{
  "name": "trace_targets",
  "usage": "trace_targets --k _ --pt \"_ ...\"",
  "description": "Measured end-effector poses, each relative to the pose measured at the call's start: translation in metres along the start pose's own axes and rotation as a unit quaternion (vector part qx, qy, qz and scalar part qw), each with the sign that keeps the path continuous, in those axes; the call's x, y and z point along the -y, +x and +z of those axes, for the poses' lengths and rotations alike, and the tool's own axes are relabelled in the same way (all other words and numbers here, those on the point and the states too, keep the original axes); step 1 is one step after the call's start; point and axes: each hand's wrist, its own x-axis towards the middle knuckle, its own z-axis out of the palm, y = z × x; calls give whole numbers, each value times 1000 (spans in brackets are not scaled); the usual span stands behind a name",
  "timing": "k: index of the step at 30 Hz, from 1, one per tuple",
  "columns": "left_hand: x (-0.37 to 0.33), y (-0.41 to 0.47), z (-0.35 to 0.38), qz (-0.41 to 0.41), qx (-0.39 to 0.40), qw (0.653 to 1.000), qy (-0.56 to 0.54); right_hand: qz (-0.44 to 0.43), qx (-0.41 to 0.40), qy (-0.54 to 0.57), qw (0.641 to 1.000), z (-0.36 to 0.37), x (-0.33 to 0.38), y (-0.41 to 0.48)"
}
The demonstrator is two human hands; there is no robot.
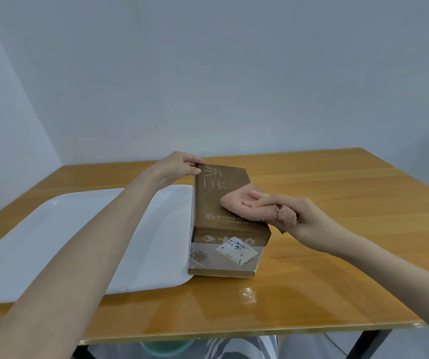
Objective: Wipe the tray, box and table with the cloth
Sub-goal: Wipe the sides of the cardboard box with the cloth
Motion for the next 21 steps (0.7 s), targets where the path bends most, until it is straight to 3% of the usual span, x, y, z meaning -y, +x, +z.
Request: trace_targets --k 7,11,15,19,21 --pt "2 1 0 1 -1 1000 -6 88 -157 161 970 14 -10 21" --pt "4 3 0 3 -3 1000 -10 86 -140 147 975 18 -14 27" --pt "8 6 -1 6 -3 1000 -14 145 -209 242 936 10 -25 35" --pt "9 7 -2 -4 -7 1000 -13 160 -195 202 946 19 -33 44" --pt "10 5 -2 -1 8 1000 -3 180 -225 278 916 19 -32 50"
